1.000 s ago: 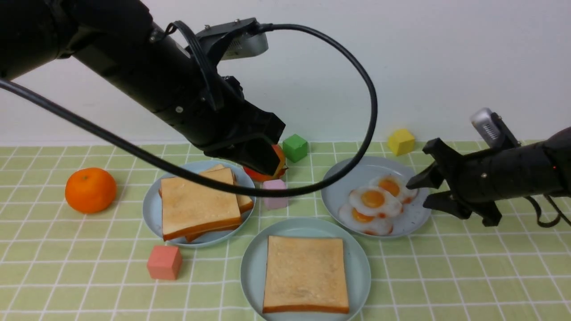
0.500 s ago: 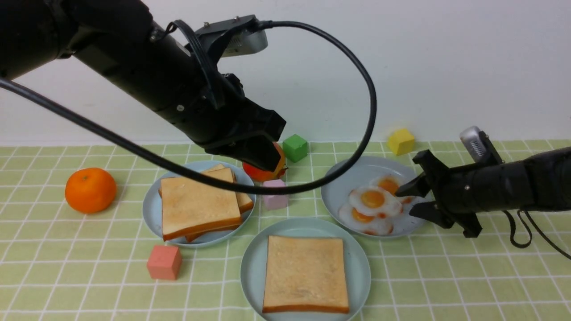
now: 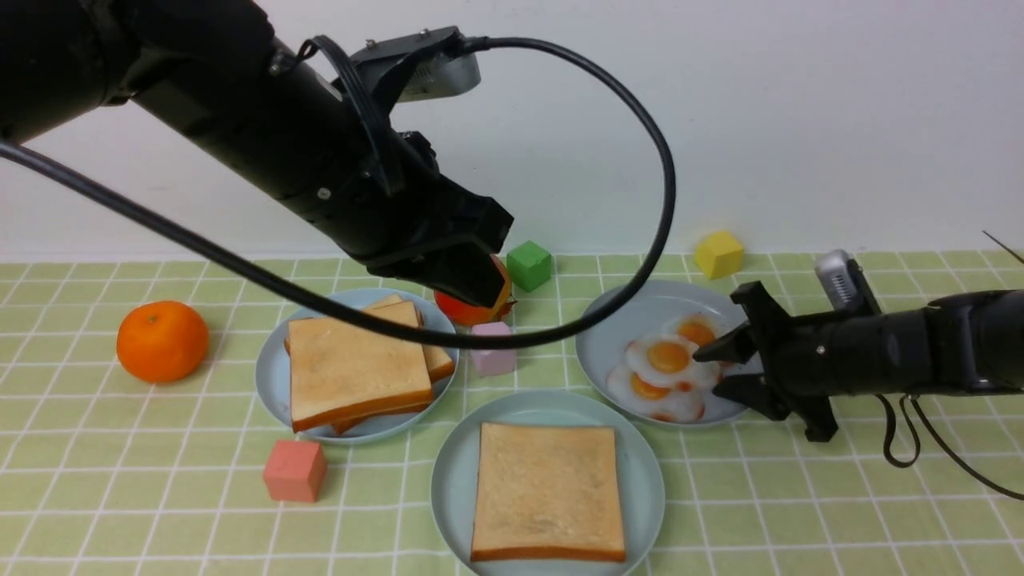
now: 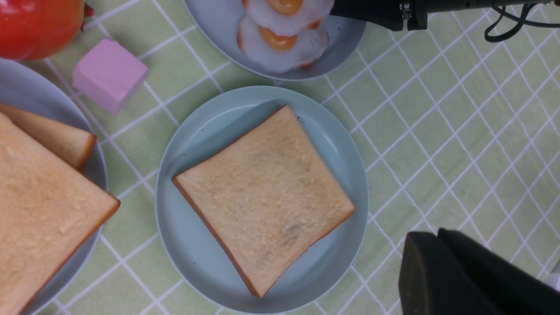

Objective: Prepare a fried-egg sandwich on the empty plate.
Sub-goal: Use the right arm to grab a fried egg, then use the right arm to place the fried egg on the slice of bread in the middle

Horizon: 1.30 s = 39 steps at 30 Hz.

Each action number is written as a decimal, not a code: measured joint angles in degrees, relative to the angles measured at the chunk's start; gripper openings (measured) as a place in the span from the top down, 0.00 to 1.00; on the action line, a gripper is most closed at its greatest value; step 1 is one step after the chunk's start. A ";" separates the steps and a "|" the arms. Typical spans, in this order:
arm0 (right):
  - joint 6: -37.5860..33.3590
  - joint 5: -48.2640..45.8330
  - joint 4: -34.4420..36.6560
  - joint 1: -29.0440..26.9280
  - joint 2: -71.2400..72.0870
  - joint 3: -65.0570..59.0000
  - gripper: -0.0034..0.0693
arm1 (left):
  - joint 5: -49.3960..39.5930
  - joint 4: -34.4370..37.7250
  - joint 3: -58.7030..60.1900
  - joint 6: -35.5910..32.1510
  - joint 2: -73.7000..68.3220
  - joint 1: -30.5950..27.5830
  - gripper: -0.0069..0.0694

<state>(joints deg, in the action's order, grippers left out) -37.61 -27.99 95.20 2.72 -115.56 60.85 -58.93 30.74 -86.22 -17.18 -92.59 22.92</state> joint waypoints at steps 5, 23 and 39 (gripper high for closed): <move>-0.74 -0.07 1.19 0.00 -0.51 0.00 0.66 | -0.05 0.00 0.00 0.00 0.00 0.00 0.86; -2.57 -5.93 1.84 0.00 4.70 0.22 0.85 | -4.73 -7.59 6.58 11.10 14.54 0.00 0.85; -5.41 -22.29 -17.35 13.23 13.77 -0.07 0.85 | 7.64 -6.65 33.07 11.72 33.12 0.00 0.83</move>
<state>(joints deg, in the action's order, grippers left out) -43.03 -50.28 77.85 15.95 -101.79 60.77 -51.29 24.09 -53.15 -5.45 -59.47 22.92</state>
